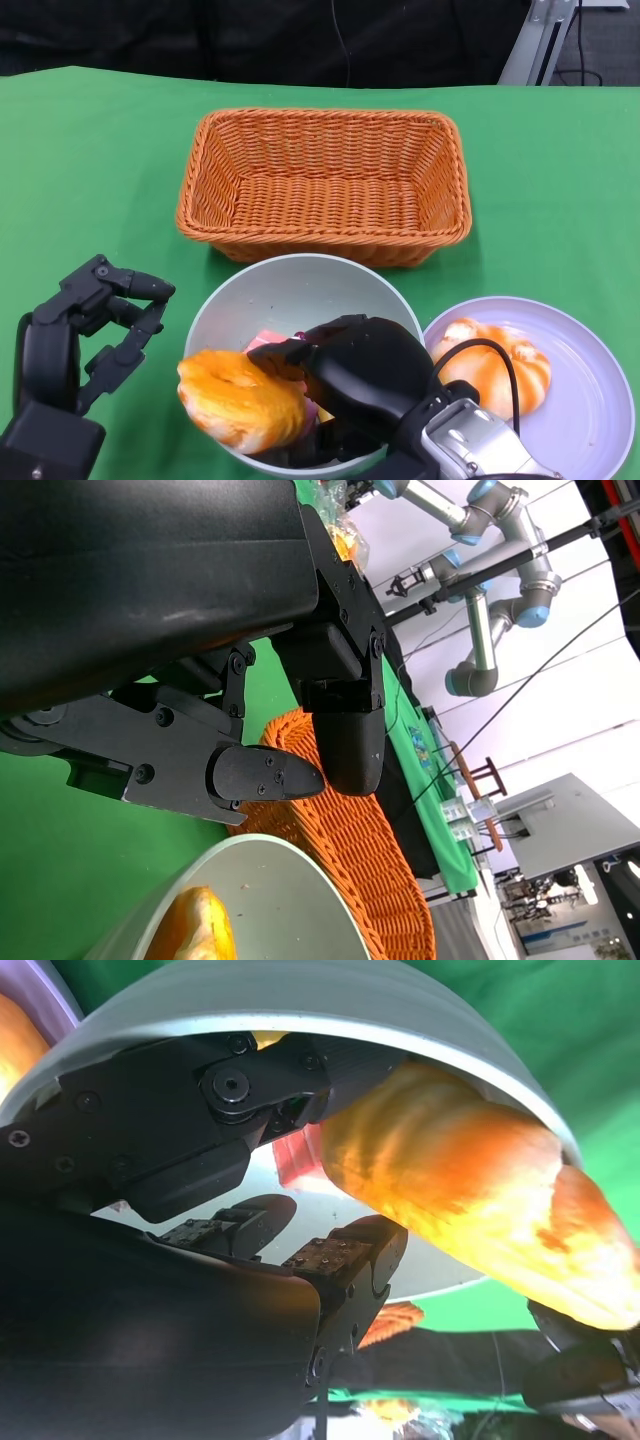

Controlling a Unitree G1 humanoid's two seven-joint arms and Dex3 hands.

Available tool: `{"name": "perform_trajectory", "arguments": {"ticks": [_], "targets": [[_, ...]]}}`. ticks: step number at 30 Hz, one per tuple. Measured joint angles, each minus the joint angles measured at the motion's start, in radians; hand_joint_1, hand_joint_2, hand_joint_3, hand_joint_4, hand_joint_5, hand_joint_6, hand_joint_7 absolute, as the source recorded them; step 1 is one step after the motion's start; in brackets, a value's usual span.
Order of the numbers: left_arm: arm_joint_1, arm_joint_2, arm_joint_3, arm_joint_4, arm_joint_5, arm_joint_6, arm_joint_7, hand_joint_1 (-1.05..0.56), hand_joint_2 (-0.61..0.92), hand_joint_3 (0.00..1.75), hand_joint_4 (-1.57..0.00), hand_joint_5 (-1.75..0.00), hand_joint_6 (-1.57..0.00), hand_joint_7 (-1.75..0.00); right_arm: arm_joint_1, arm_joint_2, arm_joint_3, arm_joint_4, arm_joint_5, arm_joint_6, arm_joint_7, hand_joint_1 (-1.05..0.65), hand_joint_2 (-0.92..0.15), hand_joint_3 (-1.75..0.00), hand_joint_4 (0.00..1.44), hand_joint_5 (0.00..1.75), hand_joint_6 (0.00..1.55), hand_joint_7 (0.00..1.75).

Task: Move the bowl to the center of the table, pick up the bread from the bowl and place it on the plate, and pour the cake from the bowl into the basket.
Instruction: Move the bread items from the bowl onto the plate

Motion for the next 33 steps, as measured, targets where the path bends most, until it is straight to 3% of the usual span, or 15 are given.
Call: {"name": "perform_trajectory", "arguments": {"ticks": [11,27,30,33], "targets": [[-0.006,0.000,0.000,0.011,0.000,-0.007,0.005,-0.20,0.92,0.27,-0.74,-1.39,-0.77,-1.10,0.022,0.018,0.029,0.010,-0.071,0.014,-0.085,-0.82,-0.92,-0.12,0.42,0.01,0.35,0.01],[-0.009,-0.013,-0.002,0.011,0.001,-0.015,0.036,-0.17,0.92,0.29,-0.73,-1.41,-0.74,-1.10,0.010,0.073,0.076,0.094,-0.112,0.080,-0.088,-0.81,-0.92,-0.17,0.44,0.02,0.34,0.01],[-0.011,-0.013,-0.002,0.015,0.009,-0.020,0.042,-0.17,0.92,0.30,-0.73,-1.42,-0.74,-1.10,0.000,0.074,0.074,0.113,-0.096,0.073,-0.098,-0.62,-0.92,-0.15,0.58,0.07,0.46,0.05],[-0.015,-0.013,-0.002,0.020,0.010,-0.026,0.046,-0.17,0.92,0.30,-0.72,-1.42,-0.75,-1.10,-0.010,0.074,0.061,0.138,-0.060,0.041,-0.137,-0.38,-0.92,-0.18,0.82,0.18,0.68,0.13]]}}
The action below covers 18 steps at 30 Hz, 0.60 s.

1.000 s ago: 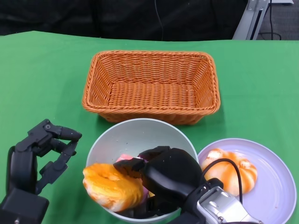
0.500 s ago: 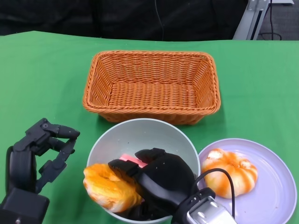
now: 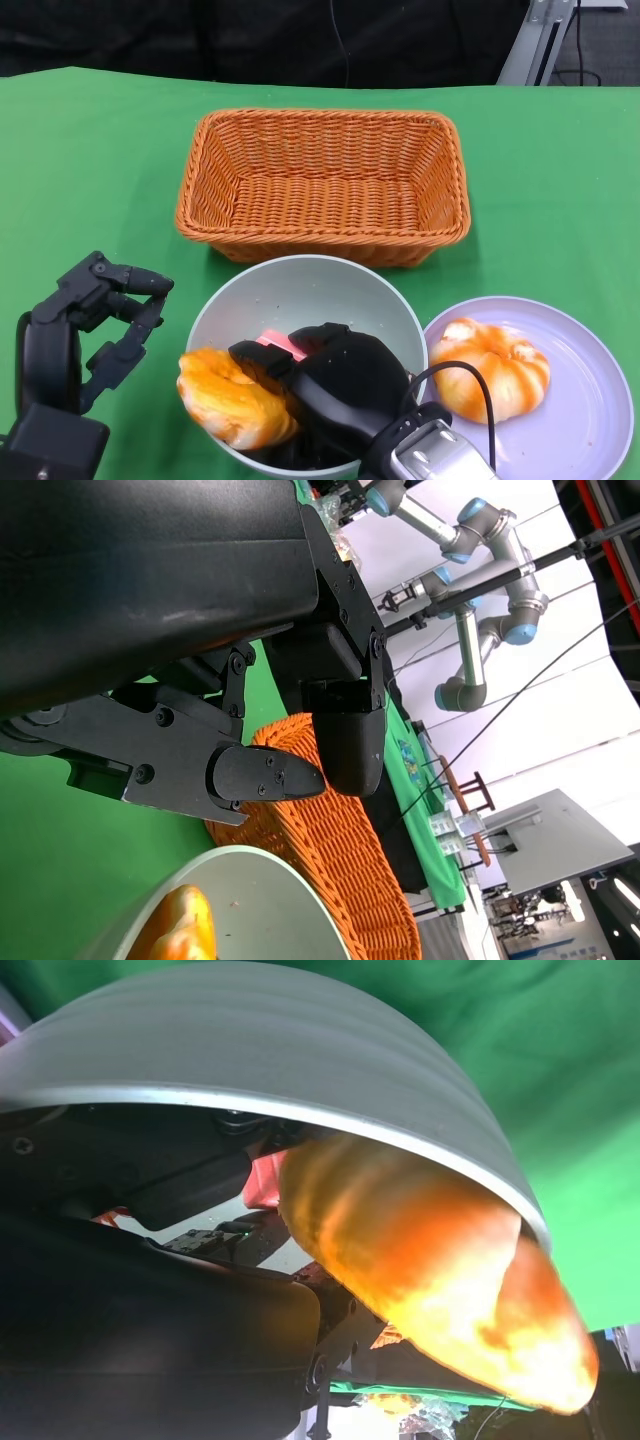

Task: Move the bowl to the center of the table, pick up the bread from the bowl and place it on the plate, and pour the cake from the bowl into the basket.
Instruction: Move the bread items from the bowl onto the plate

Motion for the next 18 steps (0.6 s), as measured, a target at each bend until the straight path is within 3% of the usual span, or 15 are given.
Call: {"name": "perform_trajectory", "arguments": {"ticks": [2,3,4,6,7,10,12,14,15,16,18], "targets": [[0.000,0.000,0.000,0.002,-0.001,-0.001,0.000,-0.17,0.92,0.30,-0.72,-1.42,-0.75,-1.10,-0.006,0.001,-0.013,0.022,0.025,-0.025,-0.041,-0.33,-0.92,-0.16,0.93,0.23,0.78,0.16],[0.000,0.000,0.000,0.003,-0.001,-0.001,0.000,-0.17,0.92,0.30,-0.72,-1.42,-0.75,-1.10,-0.011,0.002,-0.020,0.035,0.036,-0.036,-0.060,-0.32,-0.92,-0.16,0.92,0.36,0.82,0.17],[0.000,0.000,0.000,0.005,-0.001,-0.002,0.000,-0.17,0.92,0.30,-0.72,-1.41,-0.75,-1.10,-0.014,0.003,-0.024,0.043,0.043,-0.042,-0.076,-0.31,-0.92,-0.17,0.83,0.60,0.86,0.17],[0.000,0.000,0.000,0.009,-0.002,-0.002,0.000,-0.17,0.92,0.30,-0.72,-1.41,-0.75,-1.10,-0.020,0.005,-0.026,0.055,0.060,-0.055,-0.100,-0.31,-0.92,-0.18,0.77,0.76,0.88,0.17],[0.000,0.000,0.000,0.010,-0.002,-0.002,0.000,-0.17,0.92,0.29,-0.72,-1.41,-0.75,-1.10,-0.024,0.006,-0.030,0.066,0.071,-0.065,-0.112,-0.30,-0.92,-0.13,0.75,0.95,0.93,0.20],[0.000,0.001,0.000,0.010,-0.003,-0.001,0.000,-0.17,0.92,0.29,-0.73,-1.41,-0.75,-1.09,-0.040,0.009,-0.063,0.104,0.123,-0.115,-0.157,-0.29,-0.92,-0.05,0.73,1.20,1.01,0.22],[0.000,0.002,0.000,0.009,-0.002,-0.002,0.000,-0.17,0.92,0.29,-0.73,-1.41,-0.76,-1.09,-0.051,0.010,-0.074,0.133,0.145,-0.139,-0.194,-0.28,-0.92,-0.03,0.72,1.27,1.04,0.21],[0.000,0.003,-0.001,0.009,-0.002,-0.002,0.000,-0.16,0.92,0.29,-0.73,-1.41,-0.76,-1.09,-0.058,0.012,-0.090,0.153,0.166,-0.164,-0.214,-0.25,-0.92,-0.09,0.64,1.45,1.04,0.25],[0.000,0.003,-0.001,0.009,-0.002,-0.002,0.000,-0.16,0.92,0.29,-0.73,-1.41,-0.75,-1.09,-0.062,0.012,-0.099,0.163,0.182,-0.173,-0.218,-0.24,-0.92,-0.13,0.59,1.55,0.91,0.54],[0.000,0.003,-0.001,0.010,-0.002,-0.001,0.000,-0.17,0.92,0.29,-0.73,-1.40,-0.75,-1.09,-0.066,0.013,-0.106,0.173,0.199,-0.185,-0.222,-0.22,-0.92,-0.16,0.54,1.65,0.71,0.97],[0.000,0.003,-0.002,0.010,-0.002,-0.001,0.000,-0.17,0.92,0.29,-0.73,-1.40,-0.76,-1.08,-0.073,0.016,-0.116,0.191,0.228,-0.210,-0.234,-0.22,-0.92,-0.17,0.52,1.70,0.59,1.23]]}}
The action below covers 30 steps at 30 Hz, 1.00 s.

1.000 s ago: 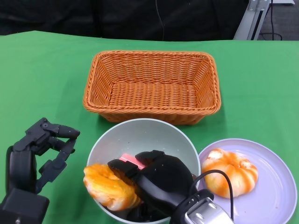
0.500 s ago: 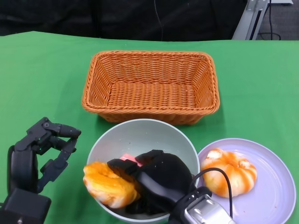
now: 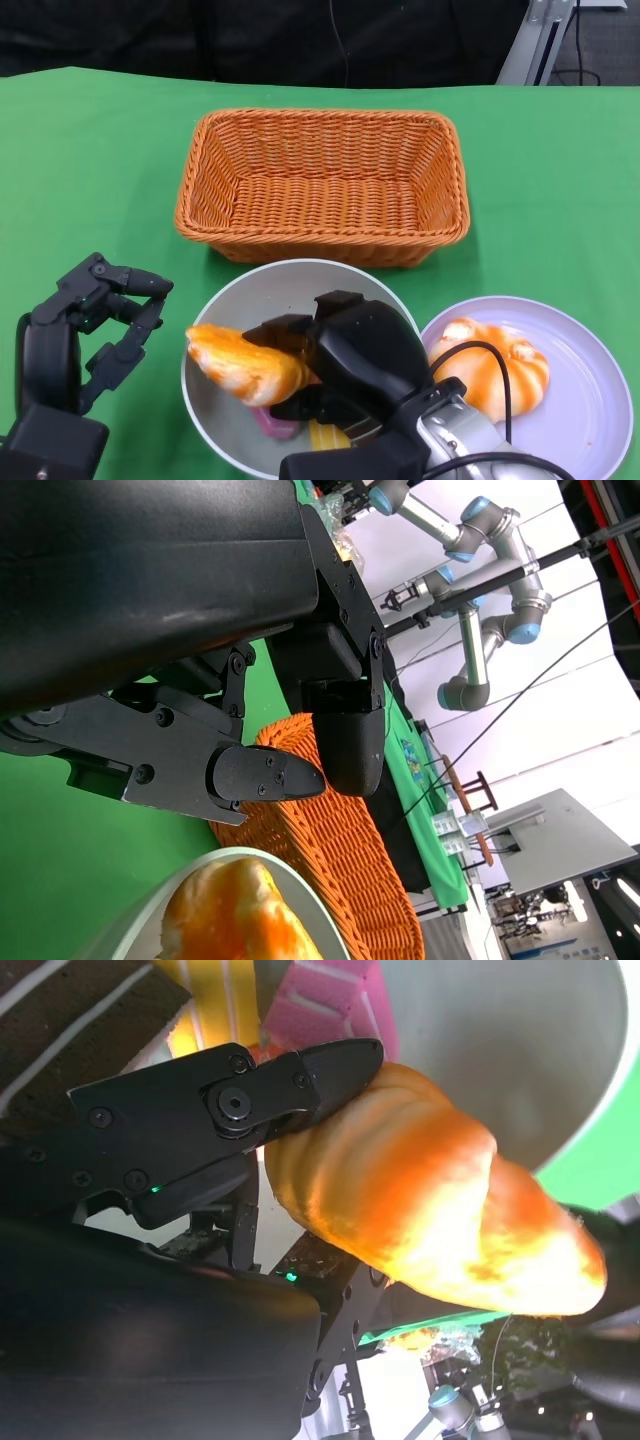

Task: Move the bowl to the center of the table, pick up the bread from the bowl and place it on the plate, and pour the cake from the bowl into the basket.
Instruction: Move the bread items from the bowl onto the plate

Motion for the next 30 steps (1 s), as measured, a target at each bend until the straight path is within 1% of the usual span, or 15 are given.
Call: {"name": "perform_trajectory", "arguments": {"ticks": [1,2,3,4,5,6,7,8,12,17,20,21,23,24,30], "targets": [[0.000,0.000,0.000,0.000,0.000,0.000,0.000,-0.17,0.92,0.28,-0.74,-1.41,-0.76,-1.08,-0.002,0.002,-0.007,0.007,0.013,-0.010,-0.003,-0.22,-0.92,-0.16,0.52,1.73,0.55,1.35],[0.000,0.000,-0.001,0.000,0.000,0.000,0.000,-0.17,0.92,0.28,-0.74,-1.41,-0.76,-1.08,-0.003,0.003,-0.013,0.012,0.025,-0.017,-0.005,-0.23,-0.92,-0.16,0.52,1.74,0.54,1.39],[0.000,0.000,-0.001,0.000,0.000,0.000,0.000,-0.16,0.92,0.28,-0.74,-1.41,-0.76,-1.08,-0.003,0.004,-0.019,0.018,0.036,-0.026,-0.009,-0.24,-0.92,-0.15,0.59,1.56,0.63,1.10],[0.000,0.000,-0.001,0.000,0.000,0.000,0.000,-0.16,0.92,0.28,-0.74,-1.41,-0.76,-1.08,-0.003,0.005,-0.022,0.023,0.046,-0.034,-0.016,-0.24,-0.92,-0.15,0.66,1.40,0.80,0.68],[0.000,0.000,-0.001,0.000,0.000,0.000,0.000,-0.16,0.92,0.28,-0.74,-1.41,-0.76,-1.07,-0.003,0.005,-0.025,0.028,0.052,-0.042,-0.021,-0.24,-0.92,-0.15,0.68,1.36,0.85,0.56],[0.000,0.000,-0.001,0.000,0.000,0.000,0.000,-0.17,0.92,0.28,-0.74,-1.41,-0.76,-1.07,-0.003,0.005,-0.027,0.031,0.056,-0.050,-0.029,-0.24,-0.92,-0.12,0.76,1.17,0.94,0.36],[0.000,0.000,-0.001,0.000,0.000,0.000,0.000,-0.17,0.92,0.28,-0.74,-1.41,-0.76,-1.07,-0.003,0.006,-0.028,0.034,0.063,-0.059,-0.039,-0.23,-0.92,-0.10,0.80,1.09,1.00,0.26],[0.000,0.000,-0.001,0.000,0.000,0.000,0.000,-0.16,0.92,0.28,-0.73,-1.41,-0.76,-1.07,-0.003,0.006,-0.031,0.038,0.070,-0.066,-0.050,-0.23,-0.92,-0.10,0.81,1.08,1.03,0.22],[0.000,0.001,-0.001,0.000,0.000,0.000,0.000,-0.16,0.92,0.29,-0.74,-1.41,-0.76,-1.07,-0.004,0.009,-0.058,0.050,0.091,-0.094,-0.072,-0.23,-0.92,-0.09,0.80,1.06,1.06,0.17],[0.000,0.005,-0.001,0.002,0.000,0.000,0.000,-0.16,0.92,0.29,-0.74,-1.41,-0.76,-1.07,-0.010,0.010,-0.080,0.052,0.106,-0.113,-0.094,-0.21,-0.92,-0.05,0.82,1.09,1.09,0.16],[0.000,0.007,-0.001,0.005,0.002,0.000,0.000,-0.17,0.92,0.30,-0.74,-1.41,-0.76,-1.06,-0.009,0.012,-0.106,0.047,0.132,-0.131,-0.101,-0.20,-0.92,-0.04,0.81,1.12,1.11,0.17],[0.000,0.008,-0.001,0.006,0.002,0.000,0.000,-0.17,0.92,0.30,-0.74,-1.41,-0.76,-1.06,-0.009,0.013,-0.112,0.039,0.147,-0.134,-0.100,-0.20,-0.92,-0.03,0.81,1.13,1.11,0.17],[0.000,0.011,-0.001,0.006,0.004,0.000,0.000,-0.17,0.92,0.30,-0.74,-1.41,-0.77,-1.06,-0.005,0.016,-0.130,0.017,0.170,-0.140,-0.095,-0.19,-0.92,-0.02,0.76,1.31,1.12,0.17],[0.000,0.011,-0.001,0.006,0.005,0.000,0.001,-0.17,0.92,0.30,-0.74,-1.41,-0.77,-1.06,-0.002,0.017,-0.140,-0.001,0.180,-0.140,-0.089,-0.19,-0.92,-0.02,0.74,1.35,1.11,0.18],[-0.003,0.014,0.000,0.013,0.012,0.000,0.002,-0.17,0.92,0.30,-0.74,-1.41,-0.77,-1.06,0.029,0.021,-0.172,-0.118,0.228,-0.106,-0.024,-0.19,-0.92,-0.01,0.72,1.38,1.11,0.19]]}}
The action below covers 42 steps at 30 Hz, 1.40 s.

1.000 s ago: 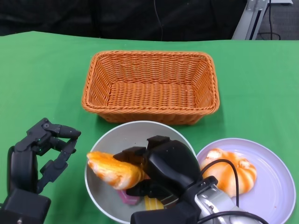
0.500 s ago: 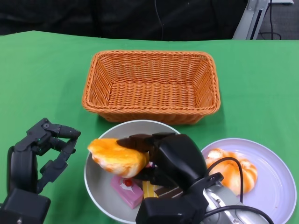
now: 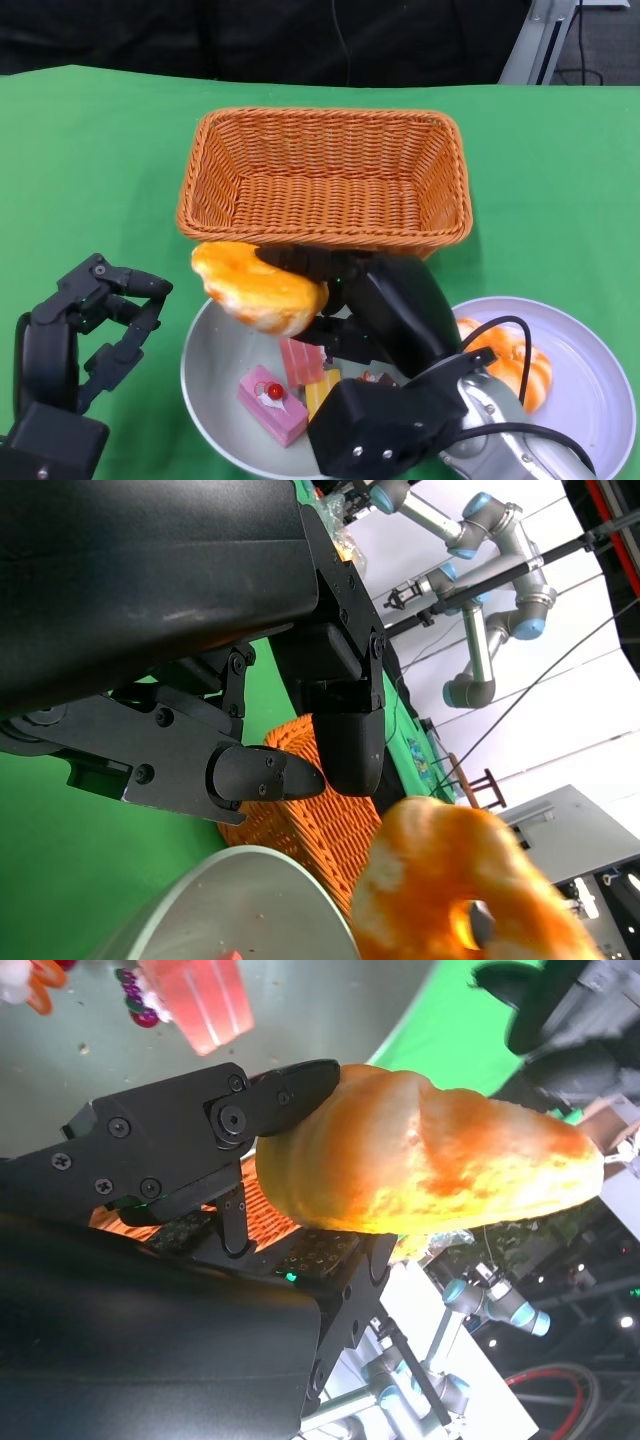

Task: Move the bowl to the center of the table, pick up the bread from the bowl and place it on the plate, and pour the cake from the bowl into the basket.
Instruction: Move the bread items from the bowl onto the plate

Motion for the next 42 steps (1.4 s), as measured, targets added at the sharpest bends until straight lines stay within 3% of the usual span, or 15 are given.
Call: {"name": "perform_trajectory", "arguments": {"ticks": [10,11,13,15,19,26,32,36,39,42], "targets": [[-0.001,0.001,0.003,0.006,0.001,0.002,0.001,-0.16,0.92,0.29,-0.76,-1.42,-0.78,-1.06,0.113,-0.023,-0.072,-0.255,0.106,0.049,0.158,-0.18,-0.92,-0.04,0.71,1.51,1.12,0.26],[-0.001,0.001,0.003,0.006,0.002,0.001,0.002,-0.16,0.92,0.29,-0.76,-1.42,-0.78,-1.06,0.126,-0.031,-0.088,-0.284,0.125,0.051,0.179,-0.19,-0.92,-0.07,0.70,1.56,1.10,0.31],[-0.001,0.002,0.004,0.007,0.001,0.001,0.002,-0.15,0.92,0.30,-0.75,-1.42,-0.77,-1.06,0.153,-0.048,-0.119,-0.346,0.163,0.063,0.221,-0.20,-0.92,-0.11,0.69,1.69,0.94,0.65],[-0.001,0.002,0.005,0.007,0.000,0.001,0.002,-0.16,0.92,0.29,-0.75,-1.42,-0.78,-1.06,0.177,-0.065,-0.152,-0.398,0.205,0.076,0.257,-0.21,-0.92,-0.14,0.71,1.73,0.85,0.83],[-0.006,0.003,0.008,0.021,-0.011,0.000,0.001,-0.15,0.92,0.29,-0.75,-1.41,-0.77,-1.06,0.224,-0.093,-0.211,-0.476,0.259,0.094,0.303,-0.20,-0.91,-0.16,0.74,1.74,0.79,0.96],[-0.009,0.010,0.016,0.032,-0.038,0.000,-0.010,-0.15,0.92,0.27,-0.76,-1.39,-0.78,-1.04,0.316,-0.111,-0.322,-0.608,0.340,0.119,0.335,-0.16,-0.88,-0.29,0.78,1.58,0.68,1.21],[-0.010,0.013,0.018,0.030,-0.062,0.003,-0.026,-0.13,0.92,0.26,-0.76,-1.39,-0.78,-1.04,0.391,-0.121,-0.386,-0.703,0.368,0.156,0.350,-0.16,-0.84,-0.38,0.73,1.60,0.67,1.29],[-0.010,0.016,0.020,0.030,-0.075,0.006,-0.037,-0.15,0.92,0.25,-0.76,-1.39,-0.78,-1.05,0.442,-0.131,-0.442,-0.722,0.398,0.160,0.355,-0.14,-0.77,-0.56,0.71,1.65,0.63,1.37],[-0.009,0.018,0.022,0.030,-0.077,0.011,-0.037,-0.15,0.92,0.25,-0.76,-1.39,-0.79,-1.05,0.455,-0.142,-0.462,-0.722,0.401,0.160,0.357,-0.14,-0.76,-0.59,0.71,1.66,0.63,1.38],[-0.011,0.025,0.024,0.032,-0.077,0.011,-0.038,-0.15,0.92,0.26,-0.77,-1.39,-0.79,-1.04,0.489,-0.165,-0.514,-0.699,0.398,0.117,0.353,-0.07,-0.78,-0.51,0.70,1.63,0.65,1.26]]}}
